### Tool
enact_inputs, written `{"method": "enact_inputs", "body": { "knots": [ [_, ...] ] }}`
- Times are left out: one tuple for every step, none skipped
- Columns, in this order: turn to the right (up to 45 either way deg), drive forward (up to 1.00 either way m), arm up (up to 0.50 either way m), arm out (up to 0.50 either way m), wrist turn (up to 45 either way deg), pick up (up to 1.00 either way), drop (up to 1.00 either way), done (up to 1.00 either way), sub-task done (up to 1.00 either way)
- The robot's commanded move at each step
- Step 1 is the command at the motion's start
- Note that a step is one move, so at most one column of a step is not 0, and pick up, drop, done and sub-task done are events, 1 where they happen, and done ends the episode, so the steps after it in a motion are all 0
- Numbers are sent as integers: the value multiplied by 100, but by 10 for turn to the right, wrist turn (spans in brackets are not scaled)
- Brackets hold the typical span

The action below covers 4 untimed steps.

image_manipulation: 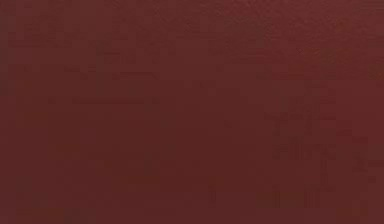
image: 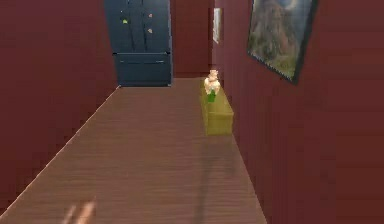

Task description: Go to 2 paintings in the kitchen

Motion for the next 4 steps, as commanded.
{"method": "enact_inputs", "body": {
  "knots": [
    [0,30,0,0,0,0,0,0,0],
    [240,0,0,0,0,0,0,0,0],
    [0,0,0,0,0,0,0,0,100],
    [-360,0,0,0,0,0,0,0,0]
  ]
}}
